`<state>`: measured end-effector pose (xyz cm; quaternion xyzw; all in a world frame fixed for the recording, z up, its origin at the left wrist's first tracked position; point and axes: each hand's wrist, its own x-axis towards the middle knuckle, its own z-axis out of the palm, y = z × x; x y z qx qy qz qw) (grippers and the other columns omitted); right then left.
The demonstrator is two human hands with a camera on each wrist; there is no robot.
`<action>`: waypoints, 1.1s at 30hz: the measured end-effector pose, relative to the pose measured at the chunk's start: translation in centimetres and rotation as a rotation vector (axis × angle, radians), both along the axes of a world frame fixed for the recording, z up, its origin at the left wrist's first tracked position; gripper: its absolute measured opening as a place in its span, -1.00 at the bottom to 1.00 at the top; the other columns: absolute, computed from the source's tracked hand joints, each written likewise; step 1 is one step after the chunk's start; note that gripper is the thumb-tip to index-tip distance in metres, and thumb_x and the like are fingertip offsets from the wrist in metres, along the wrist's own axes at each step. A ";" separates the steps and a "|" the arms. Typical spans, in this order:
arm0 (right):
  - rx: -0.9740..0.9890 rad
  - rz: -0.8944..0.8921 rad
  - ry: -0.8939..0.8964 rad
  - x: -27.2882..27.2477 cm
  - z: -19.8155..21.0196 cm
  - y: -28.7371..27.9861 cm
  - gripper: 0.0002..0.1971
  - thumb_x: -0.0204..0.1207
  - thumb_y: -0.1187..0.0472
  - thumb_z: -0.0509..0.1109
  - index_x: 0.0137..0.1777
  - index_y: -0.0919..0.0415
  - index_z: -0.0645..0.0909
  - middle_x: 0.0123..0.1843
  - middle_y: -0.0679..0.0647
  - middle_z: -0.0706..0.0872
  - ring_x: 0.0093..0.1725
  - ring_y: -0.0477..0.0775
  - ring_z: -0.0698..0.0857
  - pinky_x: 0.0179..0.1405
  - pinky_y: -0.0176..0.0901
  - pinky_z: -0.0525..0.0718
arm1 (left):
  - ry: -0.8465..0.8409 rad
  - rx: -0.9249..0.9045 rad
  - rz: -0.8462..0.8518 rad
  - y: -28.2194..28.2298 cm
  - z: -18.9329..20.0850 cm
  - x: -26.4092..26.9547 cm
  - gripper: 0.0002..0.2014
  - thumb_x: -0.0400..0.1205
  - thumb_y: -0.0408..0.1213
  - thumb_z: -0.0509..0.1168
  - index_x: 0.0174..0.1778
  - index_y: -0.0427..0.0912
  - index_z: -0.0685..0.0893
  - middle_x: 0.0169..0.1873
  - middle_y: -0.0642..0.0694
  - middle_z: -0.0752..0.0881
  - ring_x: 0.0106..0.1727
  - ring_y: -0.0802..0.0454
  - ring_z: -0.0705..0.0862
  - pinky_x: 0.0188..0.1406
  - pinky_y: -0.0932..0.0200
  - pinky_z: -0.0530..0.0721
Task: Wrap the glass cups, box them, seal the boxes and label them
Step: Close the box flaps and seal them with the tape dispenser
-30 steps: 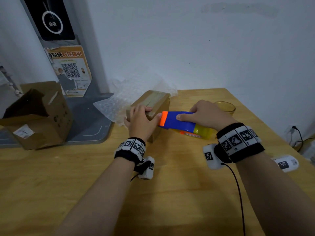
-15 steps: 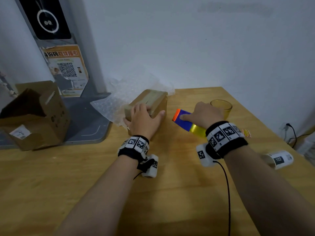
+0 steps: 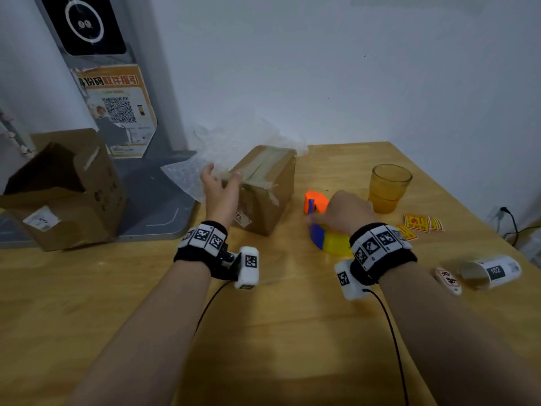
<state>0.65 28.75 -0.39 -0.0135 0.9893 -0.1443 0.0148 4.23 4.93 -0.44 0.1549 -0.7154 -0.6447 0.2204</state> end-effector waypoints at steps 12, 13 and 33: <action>-0.994 0.064 0.085 -0.6 0.0 -5.1 -0.38 0.56 -0.31 0.48 0.52 -0.05 0.50 0.18 -0.13 0.69 0.13 -0.12 0.74 0.04 -0.08 0.77 | -0.071 0.034 -0.182 1.8 -1.4 0.1 -0.37 0.69 0.21 0.32 0.65 0.16 0.30 0.33 0.11 0.56 0.30 0.06 0.63 0.29 -0.13 0.67; -1.005 0.060 0.092 -0.6 0.0 -5.2 -0.39 0.56 -0.29 0.49 0.52 -0.04 0.50 0.15 -0.12 0.69 0.10 -0.13 0.76 -0.07 -0.19 0.75 | -0.072 0.019 -0.174 2.0 -1.4 -0.1 -0.33 0.67 0.19 0.35 0.66 0.12 0.28 0.30 0.11 0.57 0.29 0.08 0.64 0.30 -0.09 0.68; -0.766 0.053 0.236 -0.9 -0.9 -6.5 -0.46 0.54 -0.21 0.49 0.40 -0.07 0.39 0.09 -0.08 0.72 -0.02 -0.05 0.76 -0.14 -0.07 0.69 | -0.041 0.070 -0.012 2.1 -2.8 -1.7 -0.48 0.35 0.19 0.51 0.19 0.05 0.79 -0.03 0.10 0.86 -0.02 0.13 0.84 0.12 -0.17 0.83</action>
